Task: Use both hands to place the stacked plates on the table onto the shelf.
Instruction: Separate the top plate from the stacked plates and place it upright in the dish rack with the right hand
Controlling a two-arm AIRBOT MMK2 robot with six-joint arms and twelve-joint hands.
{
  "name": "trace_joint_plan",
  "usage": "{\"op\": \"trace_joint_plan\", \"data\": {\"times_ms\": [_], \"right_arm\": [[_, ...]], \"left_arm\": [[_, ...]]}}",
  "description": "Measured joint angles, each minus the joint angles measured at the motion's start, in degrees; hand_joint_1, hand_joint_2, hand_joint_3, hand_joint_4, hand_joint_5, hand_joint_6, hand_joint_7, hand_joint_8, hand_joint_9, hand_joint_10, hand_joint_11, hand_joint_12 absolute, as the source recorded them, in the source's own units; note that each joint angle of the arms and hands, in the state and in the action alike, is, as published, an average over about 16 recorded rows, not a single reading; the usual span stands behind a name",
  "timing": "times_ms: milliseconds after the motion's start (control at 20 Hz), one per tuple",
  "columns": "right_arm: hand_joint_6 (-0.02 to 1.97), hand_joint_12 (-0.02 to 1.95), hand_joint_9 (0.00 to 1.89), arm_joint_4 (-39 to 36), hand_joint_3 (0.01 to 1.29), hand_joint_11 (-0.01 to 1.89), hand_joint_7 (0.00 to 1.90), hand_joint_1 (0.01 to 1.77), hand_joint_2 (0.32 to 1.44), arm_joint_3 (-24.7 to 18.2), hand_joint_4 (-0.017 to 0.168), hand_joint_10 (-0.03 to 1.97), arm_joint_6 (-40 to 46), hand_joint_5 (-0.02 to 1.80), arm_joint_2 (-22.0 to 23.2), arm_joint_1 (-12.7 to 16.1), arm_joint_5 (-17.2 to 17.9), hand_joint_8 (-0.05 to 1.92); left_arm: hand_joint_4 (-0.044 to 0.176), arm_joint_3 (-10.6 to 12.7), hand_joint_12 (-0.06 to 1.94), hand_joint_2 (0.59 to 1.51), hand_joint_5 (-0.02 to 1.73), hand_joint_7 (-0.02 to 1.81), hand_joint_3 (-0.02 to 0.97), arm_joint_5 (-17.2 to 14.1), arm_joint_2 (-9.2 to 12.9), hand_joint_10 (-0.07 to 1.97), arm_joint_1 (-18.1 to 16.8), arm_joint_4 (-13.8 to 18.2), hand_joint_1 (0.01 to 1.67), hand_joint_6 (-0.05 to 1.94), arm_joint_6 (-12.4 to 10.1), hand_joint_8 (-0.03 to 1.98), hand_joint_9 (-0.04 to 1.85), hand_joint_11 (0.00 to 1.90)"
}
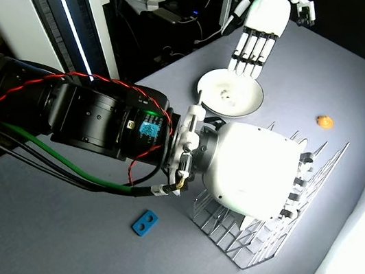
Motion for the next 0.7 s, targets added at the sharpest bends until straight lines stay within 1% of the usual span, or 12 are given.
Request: {"op": "trace_joint_plan", "data": {"times_ms": [250, 550, 650, 700], "right_arm": [[0.61, 1.07, 1.05, 0.3, 0.01, 0.63, 0.93, 1.19, 1.01, 0.7, 0.000, 0.01, 0.0, 0.84, -0.5, -0.3, 0.3, 0.48], [0.28, 1.08, 0.94, -0.4, 0.01, 0.49, 0.85, 1.13, 1.04, 0.0, -0.004, 0.00, -0.1, 0.78, -0.2, 0.0, 0.4, 0.24], [0.17, 1.08, 0.92, -1.6, 0.01, 0.46, 0.84, 1.11, 1.05, -0.8, -0.004, -0.01, -0.2, 0.78, 0.1, 0.3, 0.6, 0.20], [0.15, 1.08, 0.91, -2.3, 0.01, 0.44, 0.84, 1.10, 1.06, -1.2, -0.004, -0.01, -0.3, 0.78, 0.3, 0.5, 0.8, 0.21]], "left_arm": [[0.001, 0.5, 0.01, 1.187, 0.03, 0.02, 0.009, 4.0, -1.4, 0.01, 2.3, -1.2, 0.02, 0.02, 0.0, 0.00, 0.02, 0.02], [0.001, 1.2, 0.01, 1.190, 0.02, 0.02, 0.010, 8.4, -3.2, -0.01, 4.9, -4.2, 0.02, 0.02, 0.0, 0.00, 0.00, 0.01], [0.001, 1.4, 0.01, 1.191, 0.02, 0.02, 0.010, 9.4, -3.6, -0.01, 5.8, -5.4, 0.02, 0.02, -0.1, 0.00, 0.00, 0.01], [0.001, 1.4, 0.01, 1.191, 0.02, 0.02, 0.010, 9.8, -3.7, -0.01, 6.2, -5.9, 0.02, 0.02, -0.2, 0.00, 0.00, 0.01]]}}
